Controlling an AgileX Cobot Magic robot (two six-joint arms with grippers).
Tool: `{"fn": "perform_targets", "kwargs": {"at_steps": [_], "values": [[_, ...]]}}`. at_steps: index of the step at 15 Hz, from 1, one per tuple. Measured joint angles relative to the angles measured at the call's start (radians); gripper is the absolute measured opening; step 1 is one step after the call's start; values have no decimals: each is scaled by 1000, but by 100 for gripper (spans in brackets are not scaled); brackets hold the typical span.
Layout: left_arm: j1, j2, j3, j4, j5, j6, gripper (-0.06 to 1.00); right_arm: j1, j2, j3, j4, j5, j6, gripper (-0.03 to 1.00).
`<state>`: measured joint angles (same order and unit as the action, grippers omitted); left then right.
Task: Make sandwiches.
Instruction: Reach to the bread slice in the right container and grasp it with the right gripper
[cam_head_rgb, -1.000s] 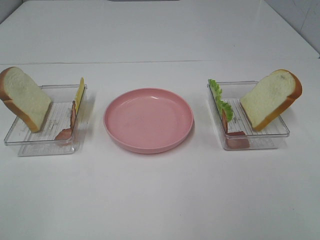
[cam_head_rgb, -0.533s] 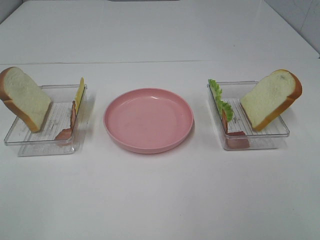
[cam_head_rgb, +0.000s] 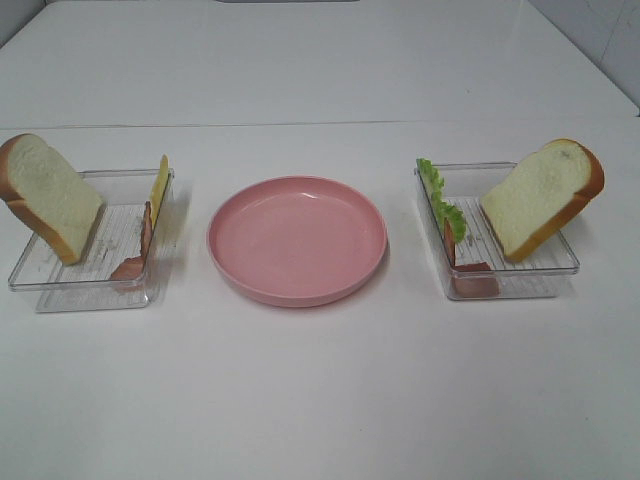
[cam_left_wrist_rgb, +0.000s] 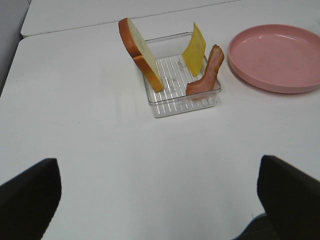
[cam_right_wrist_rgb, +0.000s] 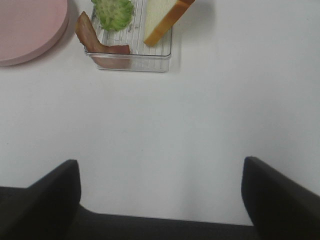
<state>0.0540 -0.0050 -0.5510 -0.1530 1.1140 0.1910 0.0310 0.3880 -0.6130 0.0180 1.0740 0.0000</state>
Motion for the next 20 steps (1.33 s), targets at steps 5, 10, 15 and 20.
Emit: {"fn": "perform_targets", "kwargs": {"at_steps": [5,10,15,20], "values": [[0,0,0,0,0,0,99,0,351,-242,-1,132,20,85],[0,0,0,0,0,0,99,0,822,-520,-18,144,54,85],[0,0,0,0,0,0,99,-56,1083,-711,17,142,-14,82],[0,0,0,0,0,0,99,-260,1187,-737,123,141,-164,76]]}}
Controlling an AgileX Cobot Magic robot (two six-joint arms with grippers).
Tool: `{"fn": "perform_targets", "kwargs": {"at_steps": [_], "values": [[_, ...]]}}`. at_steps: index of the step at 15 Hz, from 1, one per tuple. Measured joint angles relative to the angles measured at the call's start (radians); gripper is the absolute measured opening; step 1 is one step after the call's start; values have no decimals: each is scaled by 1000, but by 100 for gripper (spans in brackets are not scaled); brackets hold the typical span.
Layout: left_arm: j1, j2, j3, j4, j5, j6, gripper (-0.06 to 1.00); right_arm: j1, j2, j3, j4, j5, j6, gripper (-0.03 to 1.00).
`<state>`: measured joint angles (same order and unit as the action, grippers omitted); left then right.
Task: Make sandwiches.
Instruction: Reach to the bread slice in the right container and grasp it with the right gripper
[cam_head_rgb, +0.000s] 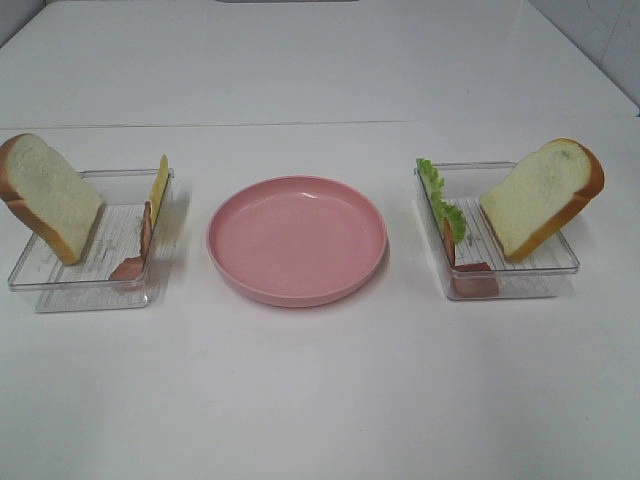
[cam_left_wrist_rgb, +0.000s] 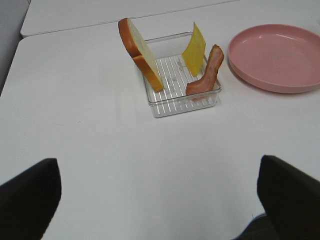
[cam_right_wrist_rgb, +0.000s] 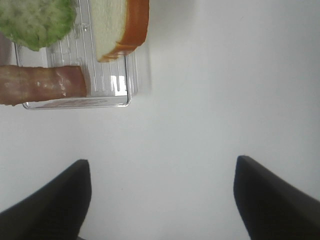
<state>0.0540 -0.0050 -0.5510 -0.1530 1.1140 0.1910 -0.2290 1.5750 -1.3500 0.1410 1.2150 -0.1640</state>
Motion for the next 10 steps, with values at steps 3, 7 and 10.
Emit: {"fn": "perform_targets", "kwargs": {"at_steps": [3,7,10], "values": [[0,0,0,0,0,0,99,-7,92,0,37,-11,-78,76],[0,0,0,0,0,0,99,-7,208,-31,169,-126,-165,76],[0,0,0,0,0,0,99,-7,275,-72,240,-173,-205,76]]}}
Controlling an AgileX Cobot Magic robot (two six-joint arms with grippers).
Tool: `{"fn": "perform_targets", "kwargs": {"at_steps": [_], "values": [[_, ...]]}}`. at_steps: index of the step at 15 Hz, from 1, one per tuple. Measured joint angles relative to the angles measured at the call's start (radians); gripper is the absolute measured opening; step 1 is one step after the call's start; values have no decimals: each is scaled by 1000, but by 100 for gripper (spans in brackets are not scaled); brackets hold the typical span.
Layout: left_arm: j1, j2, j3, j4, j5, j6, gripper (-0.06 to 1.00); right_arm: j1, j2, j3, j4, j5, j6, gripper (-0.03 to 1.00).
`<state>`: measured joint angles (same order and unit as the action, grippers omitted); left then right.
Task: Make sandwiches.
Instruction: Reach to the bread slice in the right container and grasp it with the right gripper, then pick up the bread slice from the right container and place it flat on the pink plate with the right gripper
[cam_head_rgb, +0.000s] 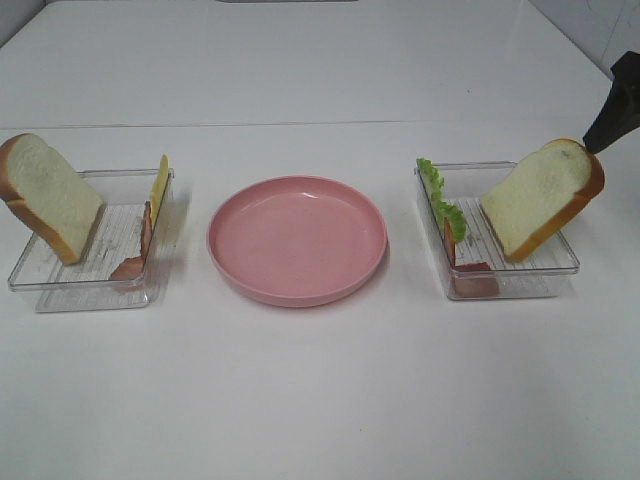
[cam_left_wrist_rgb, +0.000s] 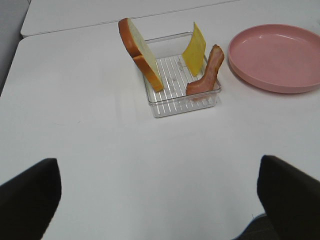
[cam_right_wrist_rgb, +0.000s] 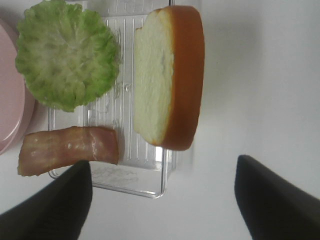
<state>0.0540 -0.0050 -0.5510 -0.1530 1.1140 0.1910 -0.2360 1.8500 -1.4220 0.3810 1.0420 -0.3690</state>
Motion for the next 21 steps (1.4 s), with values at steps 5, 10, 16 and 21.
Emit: {"fn": "perform_targets", "kwargs": {"at_steps": [5,10,16,21], "values": [[0,0,0,0,0,0,99,0,210,-232,17,116,-16,77],[0,0,0,0,0,0,99,0,341,-322,90,165,-36,77],[0,0,0,0,0,0,99,0,367,-333,103,173,-54,32],[0,0,0,0,0,0,99,0,367,-334,113,177,-27,22]]}}
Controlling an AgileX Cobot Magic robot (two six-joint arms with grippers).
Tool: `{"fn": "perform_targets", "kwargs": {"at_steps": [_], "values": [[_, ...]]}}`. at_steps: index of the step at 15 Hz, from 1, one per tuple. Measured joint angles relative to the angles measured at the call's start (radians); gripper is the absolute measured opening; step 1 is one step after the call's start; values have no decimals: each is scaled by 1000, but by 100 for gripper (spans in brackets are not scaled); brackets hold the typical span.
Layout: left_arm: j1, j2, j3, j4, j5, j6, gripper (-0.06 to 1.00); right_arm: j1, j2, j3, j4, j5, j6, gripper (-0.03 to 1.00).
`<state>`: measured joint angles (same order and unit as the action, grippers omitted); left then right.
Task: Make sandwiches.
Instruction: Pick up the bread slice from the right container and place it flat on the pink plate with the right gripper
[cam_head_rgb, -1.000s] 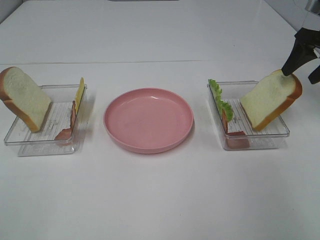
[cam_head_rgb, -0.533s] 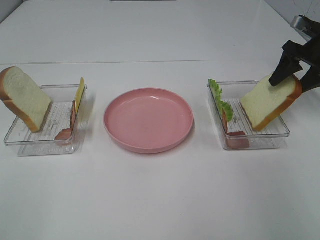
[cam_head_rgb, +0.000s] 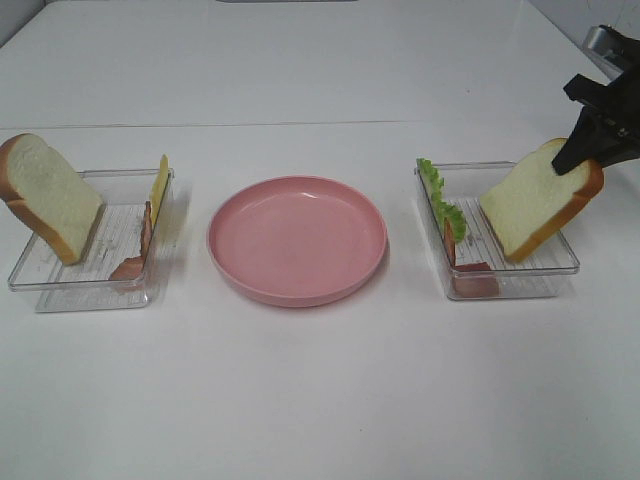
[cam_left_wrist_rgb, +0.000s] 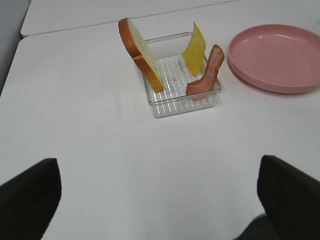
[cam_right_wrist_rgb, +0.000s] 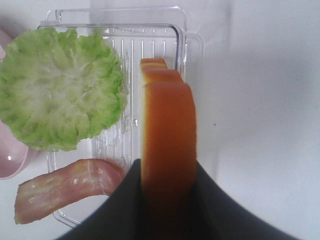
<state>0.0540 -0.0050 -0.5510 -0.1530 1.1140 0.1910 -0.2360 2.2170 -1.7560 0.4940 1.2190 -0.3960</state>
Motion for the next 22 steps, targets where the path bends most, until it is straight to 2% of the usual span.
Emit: {"fn": "perform_targets", "kwargs": {"at_steps": [3,7,11,15,17,19,20,22], "values": [[0,0,0,0,0,0,99,0,0,-19,0,2,33,22],[0,0,0,0,0,0,99,0,-23,-121,-14,5,90,22],[0,0,0,0,0,0,99,3,-200,-153,-8,-4,217,22],[0,0,0,0,0,0,99,125,-363,-113,-1,-4,272,22],[0,0,0,0,0,0,99,248,-432,-33,63,-2,287,22],[0,0,0,0,0,0,99,345,-440,33,195,3,255,22],[0,0,0,0,0,0,99,370,-436,123,320,-23,203,22],[0,0,0,0,0,0,99,370,-436,195,385,-69,164,22]]}}
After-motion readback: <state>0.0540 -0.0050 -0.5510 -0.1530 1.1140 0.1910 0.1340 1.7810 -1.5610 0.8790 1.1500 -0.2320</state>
